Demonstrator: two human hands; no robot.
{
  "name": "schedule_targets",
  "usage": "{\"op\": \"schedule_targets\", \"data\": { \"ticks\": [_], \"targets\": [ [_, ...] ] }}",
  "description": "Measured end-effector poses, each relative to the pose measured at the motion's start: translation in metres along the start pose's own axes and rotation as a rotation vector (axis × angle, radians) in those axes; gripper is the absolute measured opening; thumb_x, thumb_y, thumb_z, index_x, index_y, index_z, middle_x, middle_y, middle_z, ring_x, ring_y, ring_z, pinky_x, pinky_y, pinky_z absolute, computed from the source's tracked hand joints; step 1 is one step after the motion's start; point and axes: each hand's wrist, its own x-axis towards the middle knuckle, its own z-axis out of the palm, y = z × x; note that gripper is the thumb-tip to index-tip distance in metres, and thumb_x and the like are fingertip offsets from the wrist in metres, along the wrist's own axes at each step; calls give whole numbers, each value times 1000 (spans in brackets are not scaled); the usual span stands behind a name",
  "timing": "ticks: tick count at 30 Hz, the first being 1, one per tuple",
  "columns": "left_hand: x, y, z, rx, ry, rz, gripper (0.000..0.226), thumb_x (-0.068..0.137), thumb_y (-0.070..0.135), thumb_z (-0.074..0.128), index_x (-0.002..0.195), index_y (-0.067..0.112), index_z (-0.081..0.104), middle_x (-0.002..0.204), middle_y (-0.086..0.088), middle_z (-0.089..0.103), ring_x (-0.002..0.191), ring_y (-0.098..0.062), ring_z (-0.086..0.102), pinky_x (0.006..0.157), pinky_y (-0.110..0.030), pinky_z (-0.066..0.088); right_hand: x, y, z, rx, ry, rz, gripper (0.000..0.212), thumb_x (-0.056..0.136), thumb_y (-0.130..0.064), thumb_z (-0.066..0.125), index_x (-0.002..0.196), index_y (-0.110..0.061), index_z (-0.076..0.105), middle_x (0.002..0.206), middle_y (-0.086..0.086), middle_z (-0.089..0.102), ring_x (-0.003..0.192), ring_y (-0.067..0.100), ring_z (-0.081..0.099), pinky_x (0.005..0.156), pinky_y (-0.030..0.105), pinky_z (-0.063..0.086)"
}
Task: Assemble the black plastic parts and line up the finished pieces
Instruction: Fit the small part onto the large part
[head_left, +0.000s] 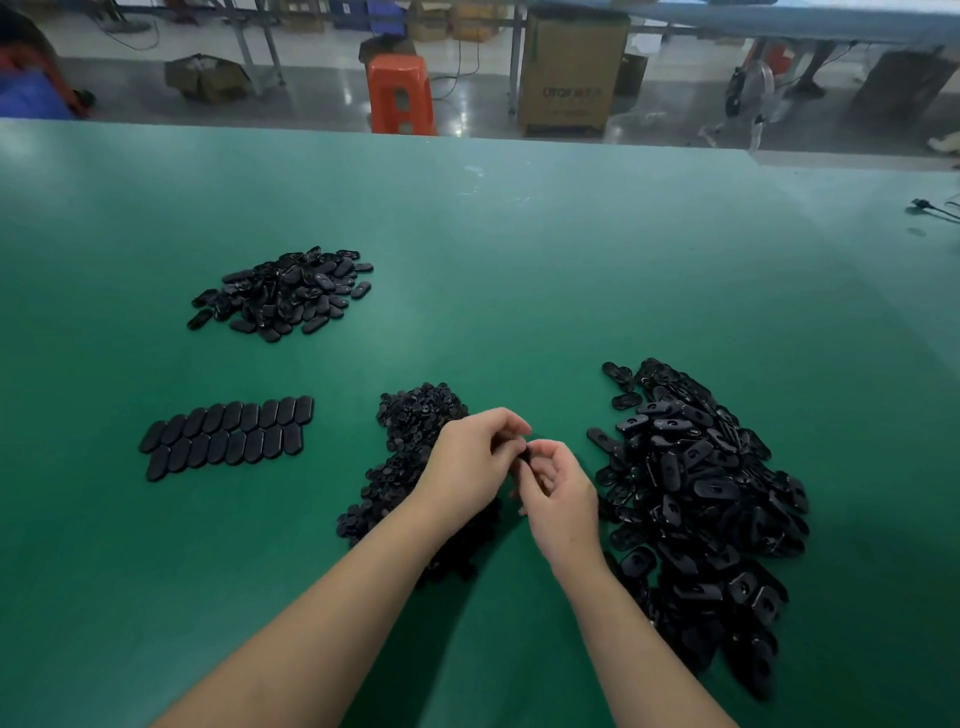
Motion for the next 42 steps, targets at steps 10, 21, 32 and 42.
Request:
{"op": "schedule_targets", "data": {
  "ticks": [10,21,32,42],
  "targets": [
    [2,-42,-55,394,222,-188,12,94,23,62,99,24,73,97,4,71,80,-16,63,77,-34,54,-2,-2,1,-6,9,-18,7,103,-22,57,104,-28,52,84,-13,77,65,12,71,60,25,57],
    [-3,-93,-91,388,97,-401,15,90,39,72,88,25,71,79,10,66,79,-14,62,71,-28,45,-1,0,3,-77,0,-55,22,104,-23,53,108,-44,54,79,-9,74,67,13,68,68,38,60],
    [1,-94,-86,395,61,-393,16,85,30,77,73,32,66,76,10,66,67,-9,61,57,-24,42,-1,2,3,-91,10,-49,15,105,-26,50,104,-40,53,71,-5,72,61,11,65,58,29,56],
    [4,-93,-84,359,94,-413,20,84,47,76,86,29,66,84,11,66,76,-11,63,64,-28,47,-1,3,3,-89,16,-41,16,105,-25,50,103,-40,53,75,-6,72,62,15,66,60,38,58]
  ]
}}
